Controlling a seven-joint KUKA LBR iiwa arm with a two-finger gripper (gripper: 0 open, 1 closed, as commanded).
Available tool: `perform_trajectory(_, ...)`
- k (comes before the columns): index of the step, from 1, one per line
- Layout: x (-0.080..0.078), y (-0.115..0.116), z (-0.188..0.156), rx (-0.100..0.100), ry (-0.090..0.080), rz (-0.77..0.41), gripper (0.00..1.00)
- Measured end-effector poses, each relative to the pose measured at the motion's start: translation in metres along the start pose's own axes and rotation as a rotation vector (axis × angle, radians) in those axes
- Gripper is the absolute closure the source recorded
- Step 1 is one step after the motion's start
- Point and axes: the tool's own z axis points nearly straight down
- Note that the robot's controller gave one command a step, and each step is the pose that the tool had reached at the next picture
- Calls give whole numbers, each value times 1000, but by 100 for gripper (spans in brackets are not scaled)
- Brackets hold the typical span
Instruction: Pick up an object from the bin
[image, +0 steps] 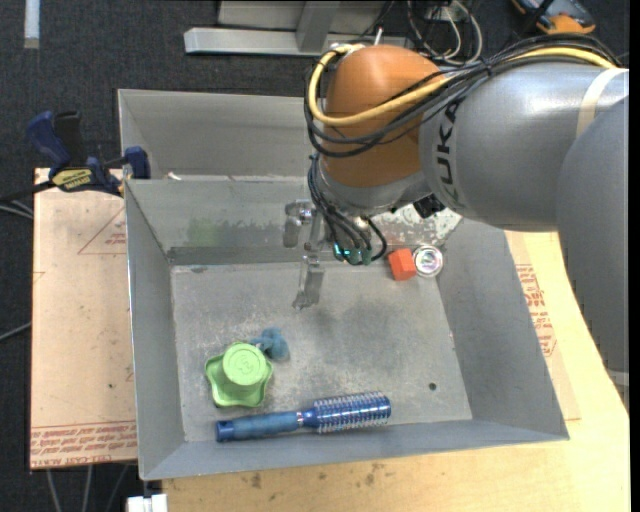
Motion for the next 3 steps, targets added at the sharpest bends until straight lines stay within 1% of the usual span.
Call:
perform_trajectory(1,22,50,138,1,-2,-182,0)
perform_trajectory(2,85,84,121,-1,-4,-226,0)
perform_trajectory(3,130,88,133,0,-25,-201,0)
